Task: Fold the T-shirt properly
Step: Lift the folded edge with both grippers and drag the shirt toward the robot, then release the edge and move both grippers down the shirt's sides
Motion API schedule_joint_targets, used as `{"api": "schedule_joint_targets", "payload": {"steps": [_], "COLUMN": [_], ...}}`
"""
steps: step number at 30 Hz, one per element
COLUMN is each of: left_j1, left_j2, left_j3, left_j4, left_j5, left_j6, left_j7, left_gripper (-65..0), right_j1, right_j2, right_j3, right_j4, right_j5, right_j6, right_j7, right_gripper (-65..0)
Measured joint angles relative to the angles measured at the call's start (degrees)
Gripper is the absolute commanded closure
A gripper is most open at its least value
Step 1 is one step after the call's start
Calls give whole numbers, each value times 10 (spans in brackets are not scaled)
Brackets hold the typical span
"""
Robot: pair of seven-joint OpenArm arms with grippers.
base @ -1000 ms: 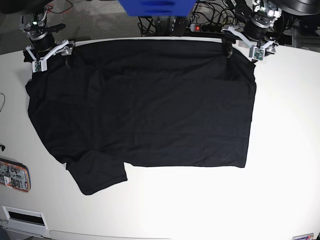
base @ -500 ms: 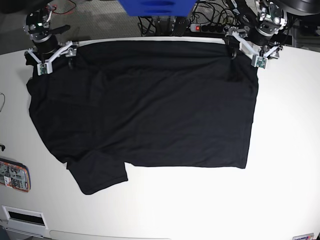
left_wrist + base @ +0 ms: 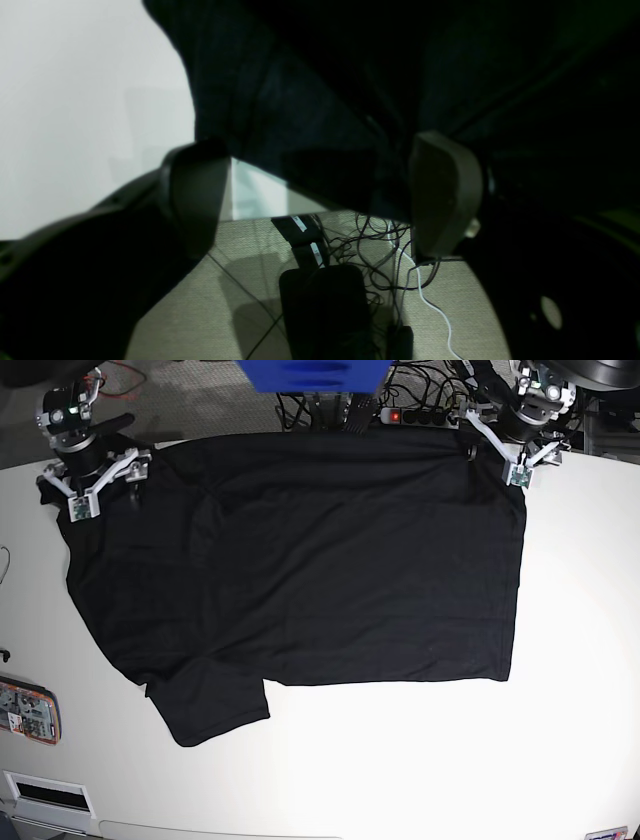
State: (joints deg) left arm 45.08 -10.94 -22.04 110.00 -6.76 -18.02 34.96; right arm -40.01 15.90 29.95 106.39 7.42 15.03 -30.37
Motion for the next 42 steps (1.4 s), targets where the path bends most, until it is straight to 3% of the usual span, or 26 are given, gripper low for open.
{"api": "schedule_joint_targets", "payload": {"steps": [4,9,12,15,28,32,36,38,42], "left_j1": [9,9,2,-15,-229,-231,-231,-232,-235], "left_j2": [2,4,5,5,-8,-6,-34,-48,-52], "left_j3": [2,-7,-43,-74,-80,-73,-20,-9,-12], "left_j4": [55,86,87,87,89,87,84,80,66], "left_j5": [39,37,43,42,40,107,140,126,89], "left_j6": [-1,-3,1,2,-2,-2,-9,-10,-2], "left_j7": [64,58,59,67,58,65,43,13,23], "left_gripper": [-542,-542,-542,-542,-542,-542,-542,-542,-542], "right_j1": [1,3,1,0,123,145,171,182,206], "right_j2": [-16,-13,-14,-15,-15,-16,-16,-16,-16], "right_j3": [0,0,0,-2,-3,-3,-3,-4,-12], "right_j4": [3,30,30,33,44,44,44,44,42], "right_j5": [0,1,1,-1,1,0,0,0,0], "right_j6": [0,0,0,0,1,2,3,20,65], "right_j7": [0,-10,-54,-54,-66,-121,-120,-118,-126], "right_gripper": [-617,-617,-617,-617,-620,-620,-617,-616,-616]}}
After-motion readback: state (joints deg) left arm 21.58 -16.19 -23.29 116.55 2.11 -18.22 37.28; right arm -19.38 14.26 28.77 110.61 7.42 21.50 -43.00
